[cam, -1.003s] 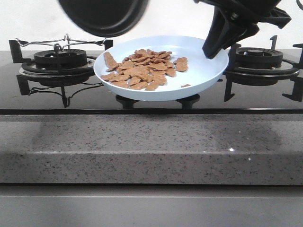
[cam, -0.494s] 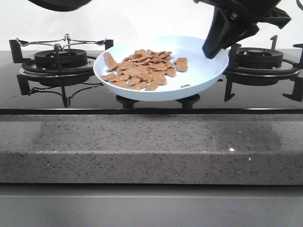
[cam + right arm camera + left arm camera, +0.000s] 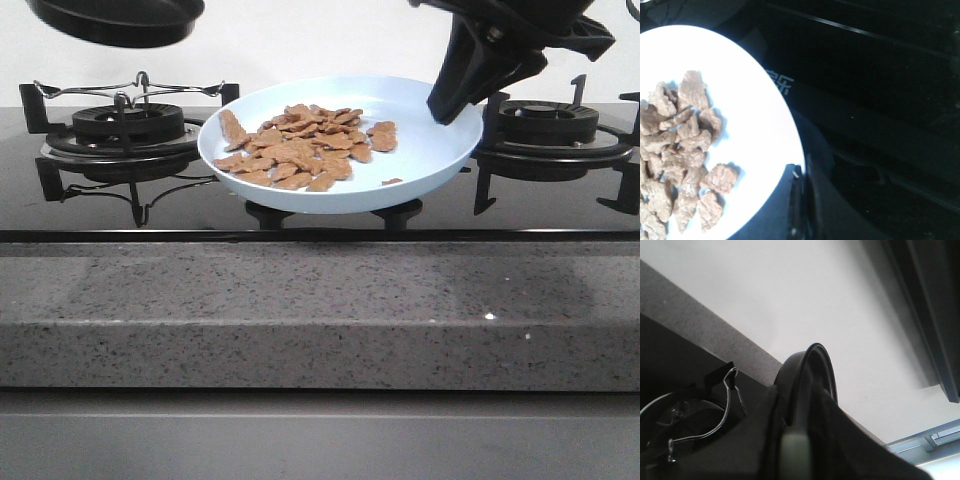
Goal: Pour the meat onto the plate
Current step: 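Move the emptied pan with the left gripper back over its burner, then lower the pan onto the burner and release it with the left gripper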
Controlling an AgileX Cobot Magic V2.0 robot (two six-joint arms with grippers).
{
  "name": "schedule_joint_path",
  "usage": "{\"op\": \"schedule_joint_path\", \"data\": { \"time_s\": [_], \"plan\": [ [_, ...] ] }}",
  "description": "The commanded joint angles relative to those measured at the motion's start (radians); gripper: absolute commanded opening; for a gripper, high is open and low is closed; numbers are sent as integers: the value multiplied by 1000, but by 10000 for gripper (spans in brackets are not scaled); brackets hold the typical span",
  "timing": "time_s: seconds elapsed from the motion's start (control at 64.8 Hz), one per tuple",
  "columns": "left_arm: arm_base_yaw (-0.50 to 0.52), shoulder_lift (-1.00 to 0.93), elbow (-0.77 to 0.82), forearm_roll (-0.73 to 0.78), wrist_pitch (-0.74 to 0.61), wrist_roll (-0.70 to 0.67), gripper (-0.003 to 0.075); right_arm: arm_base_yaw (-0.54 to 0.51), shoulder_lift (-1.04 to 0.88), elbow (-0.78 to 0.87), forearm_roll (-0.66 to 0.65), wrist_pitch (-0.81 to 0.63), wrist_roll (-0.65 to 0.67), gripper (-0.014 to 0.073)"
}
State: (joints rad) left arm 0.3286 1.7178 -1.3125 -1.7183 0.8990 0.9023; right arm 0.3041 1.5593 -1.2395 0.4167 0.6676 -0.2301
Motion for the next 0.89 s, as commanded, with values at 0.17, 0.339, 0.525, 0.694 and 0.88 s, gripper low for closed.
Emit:
{"op": "schedule_joint_path", "data": {
  "time_s": [0.17,0.339,0.525,0.694,0.88],
  "plan": [
    [5,33,-37,-89,43,-97,-20,-3,-43,-23,30,-45,-6,-120],
    [5,75,-37,-83,41,-156,-20,-3,-43,-23,30,-45,-6,-120],
    [5,104,-37,-35,46,-212,-20,-3,-43,-23,30,-45,-6,-120],
    [5,104,-37,-19,46,-214,78,-3,-43,-23,30,-45,-6,-120],
    [5,104,-37,13,48,-213,343,-3,-43,-23,30,-45,-6,-120]
  ]
}}
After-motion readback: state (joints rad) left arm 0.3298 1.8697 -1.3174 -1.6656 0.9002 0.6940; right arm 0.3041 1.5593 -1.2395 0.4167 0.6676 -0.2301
